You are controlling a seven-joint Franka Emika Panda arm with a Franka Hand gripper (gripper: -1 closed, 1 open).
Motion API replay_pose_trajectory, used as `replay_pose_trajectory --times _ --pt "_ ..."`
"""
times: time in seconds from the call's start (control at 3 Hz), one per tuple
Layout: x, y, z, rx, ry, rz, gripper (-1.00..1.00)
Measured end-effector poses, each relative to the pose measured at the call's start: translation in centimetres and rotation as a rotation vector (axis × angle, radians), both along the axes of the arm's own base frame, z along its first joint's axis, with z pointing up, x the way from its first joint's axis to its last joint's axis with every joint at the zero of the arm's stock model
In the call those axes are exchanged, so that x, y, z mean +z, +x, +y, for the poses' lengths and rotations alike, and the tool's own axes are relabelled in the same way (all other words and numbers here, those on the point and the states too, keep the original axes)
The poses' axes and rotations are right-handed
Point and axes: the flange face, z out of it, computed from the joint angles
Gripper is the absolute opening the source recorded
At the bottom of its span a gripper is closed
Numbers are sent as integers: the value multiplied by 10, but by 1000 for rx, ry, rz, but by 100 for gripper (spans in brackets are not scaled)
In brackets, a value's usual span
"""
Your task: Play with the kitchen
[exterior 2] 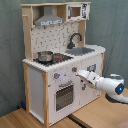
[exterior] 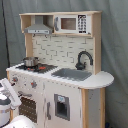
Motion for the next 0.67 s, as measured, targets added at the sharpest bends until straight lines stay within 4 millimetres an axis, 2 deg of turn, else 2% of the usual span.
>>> replay_pose_trajectory --times 0.67 --pt "-14 -3 2 9 175 17 100"
